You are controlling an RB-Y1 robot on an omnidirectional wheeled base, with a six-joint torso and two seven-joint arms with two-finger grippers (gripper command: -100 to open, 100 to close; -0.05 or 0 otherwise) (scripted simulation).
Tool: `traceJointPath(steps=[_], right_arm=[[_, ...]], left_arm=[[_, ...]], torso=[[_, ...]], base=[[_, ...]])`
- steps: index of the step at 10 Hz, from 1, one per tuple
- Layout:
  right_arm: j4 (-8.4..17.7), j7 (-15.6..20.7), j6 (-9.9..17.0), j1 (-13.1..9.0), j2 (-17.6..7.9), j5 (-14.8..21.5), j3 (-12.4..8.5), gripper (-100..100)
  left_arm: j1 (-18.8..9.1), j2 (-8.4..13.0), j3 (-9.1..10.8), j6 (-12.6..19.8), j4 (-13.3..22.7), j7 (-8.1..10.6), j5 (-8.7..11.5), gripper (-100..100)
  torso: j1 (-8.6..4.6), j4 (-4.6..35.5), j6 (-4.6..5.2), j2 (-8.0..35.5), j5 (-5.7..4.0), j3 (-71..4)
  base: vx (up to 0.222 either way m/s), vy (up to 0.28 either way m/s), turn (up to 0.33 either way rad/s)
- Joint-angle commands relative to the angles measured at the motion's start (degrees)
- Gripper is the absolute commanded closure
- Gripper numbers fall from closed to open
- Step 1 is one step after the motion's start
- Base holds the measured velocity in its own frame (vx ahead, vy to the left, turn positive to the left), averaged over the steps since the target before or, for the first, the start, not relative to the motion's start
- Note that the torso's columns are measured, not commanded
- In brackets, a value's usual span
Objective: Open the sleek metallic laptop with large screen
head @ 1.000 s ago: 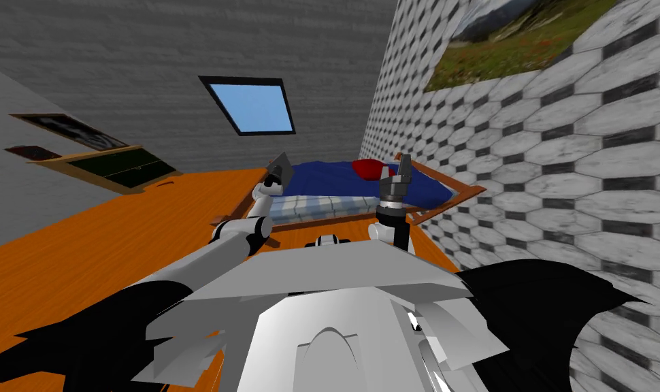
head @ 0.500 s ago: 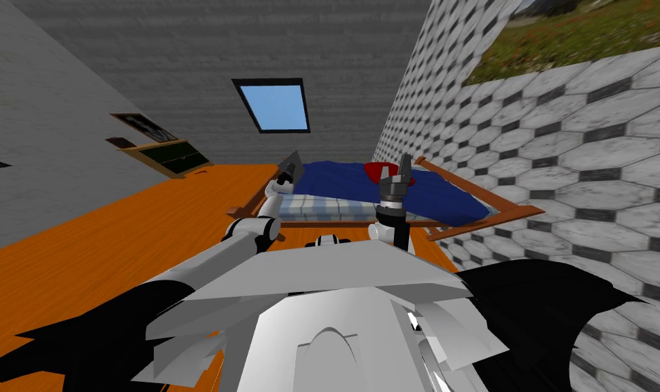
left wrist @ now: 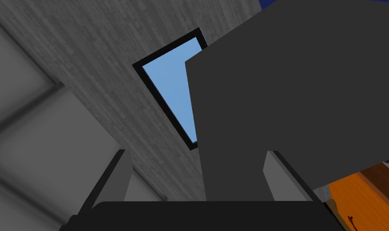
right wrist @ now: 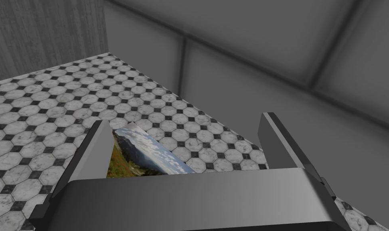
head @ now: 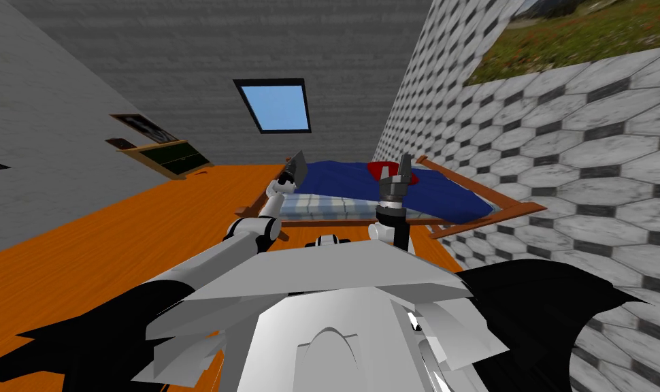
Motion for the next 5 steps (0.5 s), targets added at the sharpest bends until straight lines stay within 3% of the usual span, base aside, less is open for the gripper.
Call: traceJointPath(steps=[1,4,5], right_arm=[[0.0,0.0,0.0,0.0,0.0,0.0,0.0,0],[0.0,0.0,0.0,0.0,0.0,0.0,0.0,0],[0.0,0.0,0.0,0.0,0.0,0.0,0.0,0]], left_arm=[[-0.2,-0.5,-0.32,-0.3,0.2,0.81,0.9,-100],[-0.6,-0.9,-0.48,-0.5,0.4,1.16,1.3,-100],[-0.8,0.1,0.83,-0.5,0.8,1.21,1.1,-100]], torso=[[-0.12,0.0,-0.06,-0.1,-0.05,0.0],[-0.07,-0.1,-0.11,-0.1,-0.02,-0.1],[-0.31,-0.1,-0.07,-0.2,-0.08,-0.1]], base=[[-0.005,0.189,-0.051],[-0.001,0.14,-0.028],[0.023,0.015,-0.231]])
